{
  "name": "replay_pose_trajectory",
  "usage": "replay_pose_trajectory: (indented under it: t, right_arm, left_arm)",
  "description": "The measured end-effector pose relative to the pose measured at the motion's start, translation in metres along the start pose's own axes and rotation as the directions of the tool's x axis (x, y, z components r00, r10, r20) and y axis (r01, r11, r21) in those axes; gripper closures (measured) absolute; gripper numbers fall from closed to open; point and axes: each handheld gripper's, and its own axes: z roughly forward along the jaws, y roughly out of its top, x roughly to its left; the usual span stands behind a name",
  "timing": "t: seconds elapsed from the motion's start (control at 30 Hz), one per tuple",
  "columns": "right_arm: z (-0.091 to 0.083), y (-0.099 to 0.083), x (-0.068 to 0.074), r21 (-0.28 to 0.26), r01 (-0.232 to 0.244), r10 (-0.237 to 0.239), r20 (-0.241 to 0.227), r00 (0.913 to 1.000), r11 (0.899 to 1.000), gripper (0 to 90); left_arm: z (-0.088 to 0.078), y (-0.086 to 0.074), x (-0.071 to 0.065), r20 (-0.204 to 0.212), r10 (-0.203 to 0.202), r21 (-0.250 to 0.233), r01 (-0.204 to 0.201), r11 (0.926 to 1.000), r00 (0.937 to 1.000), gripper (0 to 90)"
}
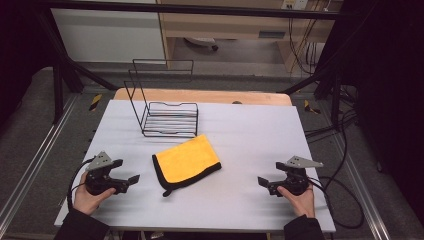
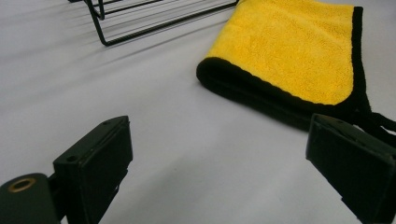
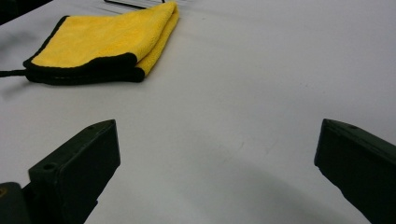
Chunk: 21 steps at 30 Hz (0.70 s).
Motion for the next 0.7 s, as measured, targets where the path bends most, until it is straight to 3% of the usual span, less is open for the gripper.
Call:
replay_pose_trajectory:
  t: [0.7]
  right_arm:
    - [0.001, -0.002, 0.002, 0.019, 0.003, -0.003, 0.013, 0.9999, 1.000, 0.9]
  left_arm:
    - [0.006, 0.012, -0.020, 0.003, 0.023, 0.046, -0.023, 0.9987, 0.9997, 7.4]
